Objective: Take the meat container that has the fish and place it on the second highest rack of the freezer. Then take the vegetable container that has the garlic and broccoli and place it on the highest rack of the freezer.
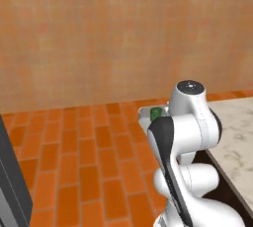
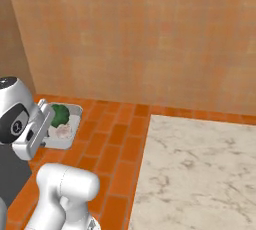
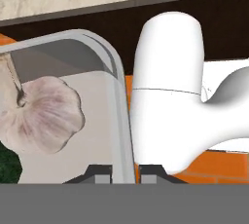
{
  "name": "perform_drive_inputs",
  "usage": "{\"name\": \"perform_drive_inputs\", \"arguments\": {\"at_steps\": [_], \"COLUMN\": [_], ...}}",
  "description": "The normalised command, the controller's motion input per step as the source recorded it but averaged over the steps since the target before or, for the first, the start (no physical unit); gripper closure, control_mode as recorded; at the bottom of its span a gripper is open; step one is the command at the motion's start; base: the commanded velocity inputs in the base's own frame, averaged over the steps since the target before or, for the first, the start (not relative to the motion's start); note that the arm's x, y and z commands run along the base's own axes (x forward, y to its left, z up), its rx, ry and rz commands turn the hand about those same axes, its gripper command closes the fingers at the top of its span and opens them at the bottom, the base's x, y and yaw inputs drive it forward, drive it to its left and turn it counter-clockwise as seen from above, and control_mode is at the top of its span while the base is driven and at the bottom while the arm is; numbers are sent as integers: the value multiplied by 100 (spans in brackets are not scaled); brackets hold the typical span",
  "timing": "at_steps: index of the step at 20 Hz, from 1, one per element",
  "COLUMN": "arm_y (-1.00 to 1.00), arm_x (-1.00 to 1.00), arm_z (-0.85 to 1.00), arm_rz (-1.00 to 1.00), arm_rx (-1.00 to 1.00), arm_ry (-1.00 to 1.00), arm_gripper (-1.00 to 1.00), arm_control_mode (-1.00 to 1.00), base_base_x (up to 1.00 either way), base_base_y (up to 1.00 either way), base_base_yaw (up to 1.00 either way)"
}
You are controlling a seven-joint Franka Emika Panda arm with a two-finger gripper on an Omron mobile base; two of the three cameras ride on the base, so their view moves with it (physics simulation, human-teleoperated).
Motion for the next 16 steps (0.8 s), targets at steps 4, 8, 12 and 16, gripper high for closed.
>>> {"name": "perform_drive_inputs", "arguments": {"at_steps": [4, 8, 12, 16], "arm_y": [0, 0, 0, 0], "arm_x": [0, 0, 0, 0], "arm_z": [0, 0, 0, 0], "arm_rz": [0, 0, 0, 0], "arm_rx": [0, 0, 0, 0], "arm_ry": [0, 0, 0, 0], "arm_gripper": [100, 100, 100, 100], "arm_control_mode": [100, 100, 100, 100], "base_base_x": [97, 100, 100, 100], "base_base_y": [-1, -51, -56, -14], "base_base_yaw": [20, 3, -7, 4]}}
